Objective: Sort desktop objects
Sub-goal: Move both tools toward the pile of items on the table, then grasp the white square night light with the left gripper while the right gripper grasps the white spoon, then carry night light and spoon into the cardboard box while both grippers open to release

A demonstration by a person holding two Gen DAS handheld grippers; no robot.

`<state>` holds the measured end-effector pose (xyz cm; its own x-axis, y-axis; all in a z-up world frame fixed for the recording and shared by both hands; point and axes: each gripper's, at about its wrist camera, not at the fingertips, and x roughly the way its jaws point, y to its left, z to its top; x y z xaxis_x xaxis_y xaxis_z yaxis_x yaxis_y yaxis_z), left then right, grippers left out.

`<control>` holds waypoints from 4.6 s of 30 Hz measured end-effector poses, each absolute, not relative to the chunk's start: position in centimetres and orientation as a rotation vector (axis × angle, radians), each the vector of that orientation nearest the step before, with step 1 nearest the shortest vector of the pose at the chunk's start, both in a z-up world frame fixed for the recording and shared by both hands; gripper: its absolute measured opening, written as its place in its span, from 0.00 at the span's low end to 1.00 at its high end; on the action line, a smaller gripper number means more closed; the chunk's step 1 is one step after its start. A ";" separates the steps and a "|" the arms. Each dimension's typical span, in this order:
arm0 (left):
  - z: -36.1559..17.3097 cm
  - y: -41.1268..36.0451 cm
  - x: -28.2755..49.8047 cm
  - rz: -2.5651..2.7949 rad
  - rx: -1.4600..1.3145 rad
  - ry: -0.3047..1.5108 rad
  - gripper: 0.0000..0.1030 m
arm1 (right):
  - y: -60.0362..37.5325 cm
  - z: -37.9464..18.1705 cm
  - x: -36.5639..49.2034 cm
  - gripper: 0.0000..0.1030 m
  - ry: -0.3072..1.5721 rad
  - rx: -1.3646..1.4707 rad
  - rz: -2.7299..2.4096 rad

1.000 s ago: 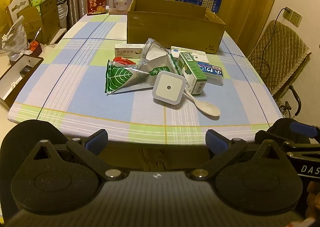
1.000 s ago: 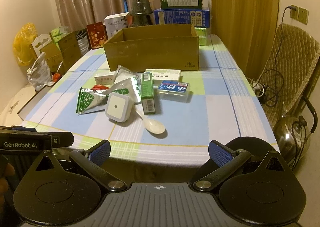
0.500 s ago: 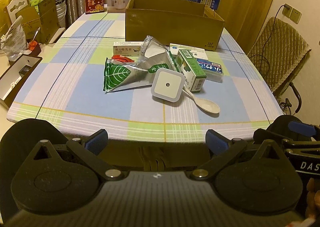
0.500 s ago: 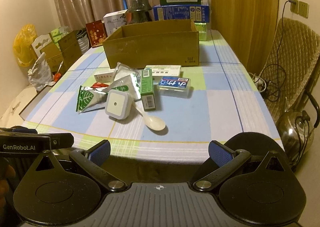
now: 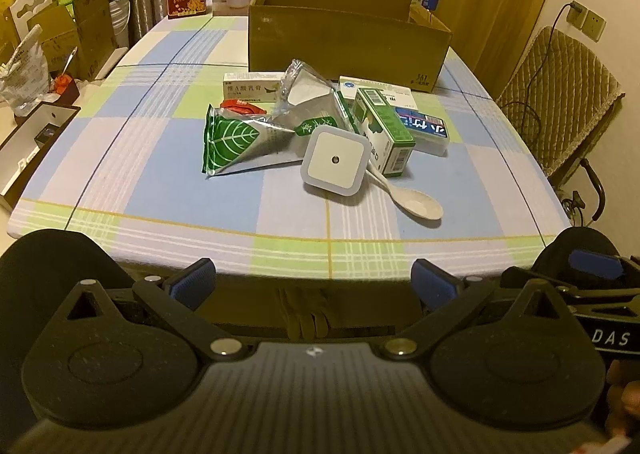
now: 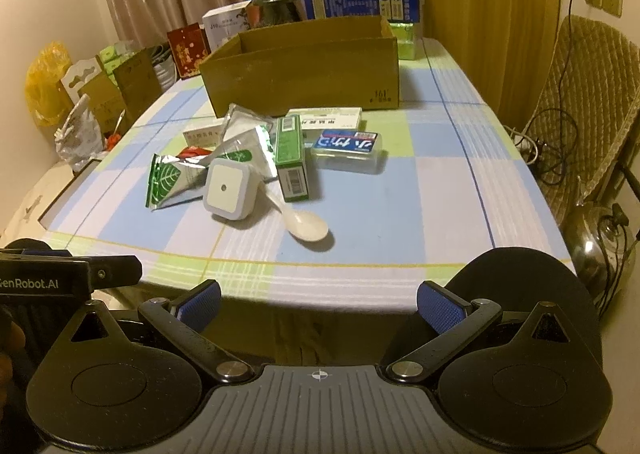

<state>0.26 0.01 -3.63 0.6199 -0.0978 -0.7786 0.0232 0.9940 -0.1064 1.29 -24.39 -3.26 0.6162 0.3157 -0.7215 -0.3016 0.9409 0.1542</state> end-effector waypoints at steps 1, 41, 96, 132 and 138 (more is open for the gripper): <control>-3.7 0.0 0.4 -0.070 -0.089 0.904 0.99 | -24.5 -3.4 1.4 0.98 0.833 0.020 0.357; -8.8 -0.5 12.4 -0.190 0.120 0.950 0.98 | -18.3 -10.6 15.0 0.60 0.937 -0.478 0.831; -10.4 -1.5 14.5 -0.255 0.131 0.825 0.59 | -18.7 -8.4 13.8 0.29 0.871 -0.338 0.804; 3.0 -0.8 39.2 -0.269 0.063 0.685 0.59 | -15.8 1.9 39.9 0.29 0.710 -0.083 0.487; 0.6 -0.7 42.4 -0.265 0.070 0.725 0.59 | -15.1 -0.2 42.4 0.29 0.739 -0.083 0.473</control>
<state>42.38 -0.70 0.60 0.7171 -0.2146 -0.6631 0.2631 0.9644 -0.0276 42.40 -15.12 -0.22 0.6397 0.3855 -0.6650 -0.4427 0.8920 0.0913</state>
